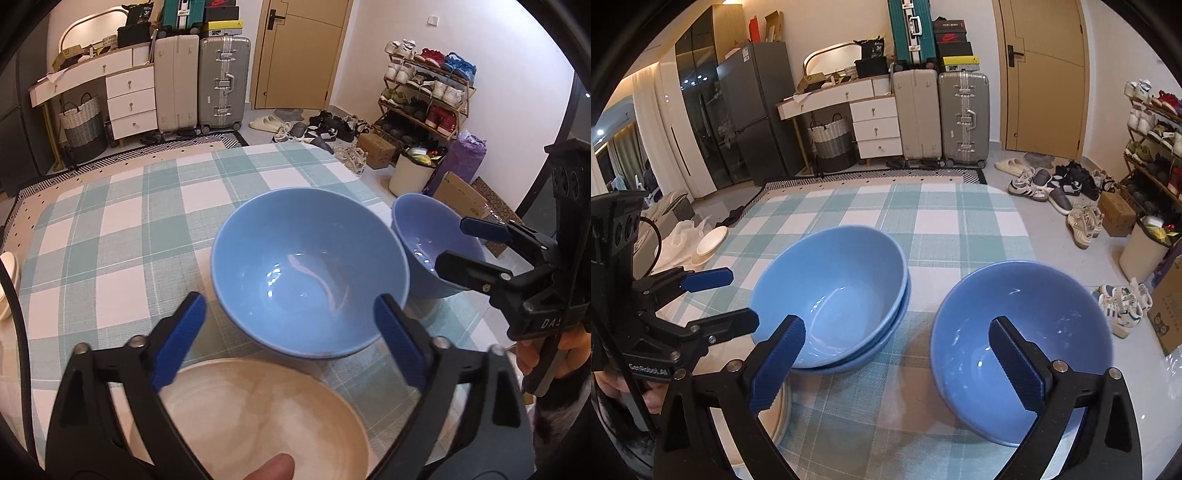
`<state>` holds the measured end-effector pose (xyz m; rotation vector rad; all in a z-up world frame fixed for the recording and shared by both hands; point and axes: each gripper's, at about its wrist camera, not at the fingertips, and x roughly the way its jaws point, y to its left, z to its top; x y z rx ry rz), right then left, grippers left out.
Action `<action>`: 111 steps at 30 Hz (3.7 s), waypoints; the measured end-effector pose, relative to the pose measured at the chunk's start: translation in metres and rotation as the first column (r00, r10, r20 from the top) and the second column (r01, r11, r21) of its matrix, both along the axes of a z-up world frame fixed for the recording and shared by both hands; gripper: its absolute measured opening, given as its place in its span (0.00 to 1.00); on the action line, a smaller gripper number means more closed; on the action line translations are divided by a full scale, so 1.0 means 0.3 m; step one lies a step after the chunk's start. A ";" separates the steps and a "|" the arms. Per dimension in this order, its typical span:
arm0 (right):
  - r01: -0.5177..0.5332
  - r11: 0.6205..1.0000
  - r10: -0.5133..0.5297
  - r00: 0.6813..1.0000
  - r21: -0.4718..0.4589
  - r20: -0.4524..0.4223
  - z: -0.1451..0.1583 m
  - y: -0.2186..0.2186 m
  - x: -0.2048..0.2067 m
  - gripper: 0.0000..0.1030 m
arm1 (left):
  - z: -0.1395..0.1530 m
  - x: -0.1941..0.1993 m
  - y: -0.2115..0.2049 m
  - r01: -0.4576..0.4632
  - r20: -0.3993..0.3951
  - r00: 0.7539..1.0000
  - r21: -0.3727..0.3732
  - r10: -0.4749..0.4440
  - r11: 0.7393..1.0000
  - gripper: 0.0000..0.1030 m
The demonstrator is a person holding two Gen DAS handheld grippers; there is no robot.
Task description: Organize plates and bowls
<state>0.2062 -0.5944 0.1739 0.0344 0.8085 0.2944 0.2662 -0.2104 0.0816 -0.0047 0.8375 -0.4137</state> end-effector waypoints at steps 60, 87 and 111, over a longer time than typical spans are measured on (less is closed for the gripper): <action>0.284 0.953 -0.271 0.955 0.109 -0.120 -0.071 -0.521 -0.093 0.69 | -0.087 -0.072 -0.653 0.192 -0.087 0.977 -0.059 -0.197 0.980 0.63; 0.289 0.957 -0.286 0.952 0.009 -0.107 -0.175 -0.514 -0.043 0.27 | -0.149 0.006 -0.662 0.143 -0.092 0.985 -0.022 -0.144 0.990 0.28; 0.285 0.958 -0.281 0.951 0.015 -0.125 -0.201 -0.512 -0.057 0.25 | -0.145 -0.021 -0.611 0.130 -0.103 0.986 -0.030 -0.132 0.991 0.34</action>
